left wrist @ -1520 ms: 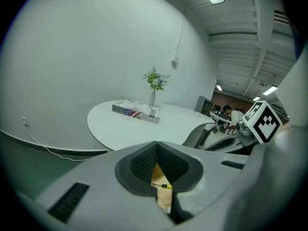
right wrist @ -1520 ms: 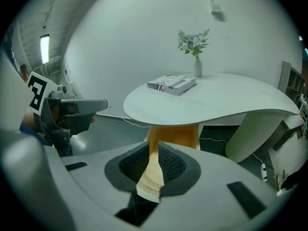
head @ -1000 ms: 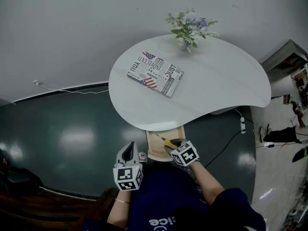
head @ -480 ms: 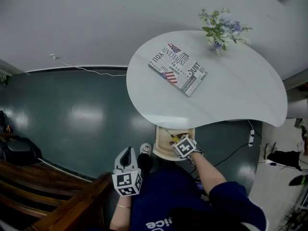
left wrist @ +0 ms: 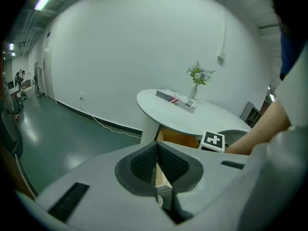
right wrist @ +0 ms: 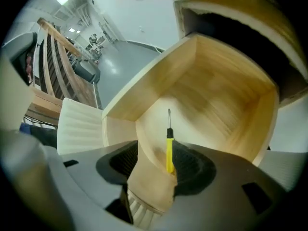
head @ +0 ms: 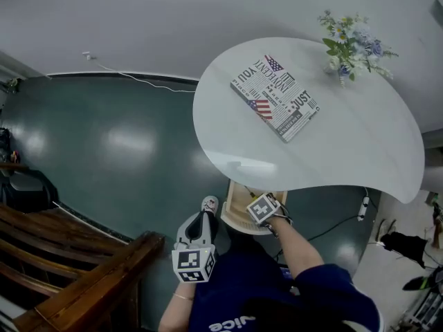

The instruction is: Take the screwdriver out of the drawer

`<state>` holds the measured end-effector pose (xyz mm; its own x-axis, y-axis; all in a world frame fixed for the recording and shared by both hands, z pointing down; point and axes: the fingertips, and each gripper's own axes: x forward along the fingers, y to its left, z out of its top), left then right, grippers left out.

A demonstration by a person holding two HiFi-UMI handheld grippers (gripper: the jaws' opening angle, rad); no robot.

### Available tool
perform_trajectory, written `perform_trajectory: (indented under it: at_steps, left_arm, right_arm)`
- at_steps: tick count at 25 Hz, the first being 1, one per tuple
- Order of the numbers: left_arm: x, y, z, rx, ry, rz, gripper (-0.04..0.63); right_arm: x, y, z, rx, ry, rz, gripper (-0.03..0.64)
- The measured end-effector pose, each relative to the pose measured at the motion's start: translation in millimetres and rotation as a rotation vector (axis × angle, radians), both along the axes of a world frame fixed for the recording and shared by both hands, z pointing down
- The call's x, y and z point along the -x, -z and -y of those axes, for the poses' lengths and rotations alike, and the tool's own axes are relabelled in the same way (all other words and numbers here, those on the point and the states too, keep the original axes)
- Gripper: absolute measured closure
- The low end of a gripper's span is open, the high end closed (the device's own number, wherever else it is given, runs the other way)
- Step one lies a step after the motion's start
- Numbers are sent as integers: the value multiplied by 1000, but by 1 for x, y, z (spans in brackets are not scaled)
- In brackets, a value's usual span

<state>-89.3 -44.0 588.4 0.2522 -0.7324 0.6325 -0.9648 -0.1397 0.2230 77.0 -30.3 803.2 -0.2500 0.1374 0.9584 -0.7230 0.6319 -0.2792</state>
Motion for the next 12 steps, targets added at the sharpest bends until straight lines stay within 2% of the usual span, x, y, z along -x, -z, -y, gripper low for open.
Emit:
perform_trajectory:
  at_steps: [7,10,12]
  left_arm:
    - [-5,-16,-4,43,-15,33,591]
    - [-3,-17,-6,49,-6,40,591]
    - [-2,-16,-5,49,-3,45,591]
  right_arm:
    - [8,-14,-7,98,76,-8,391]
    - [4,-19,-3,71,110,-61,370]
    - [2,-22,3,32,134,-96,385]
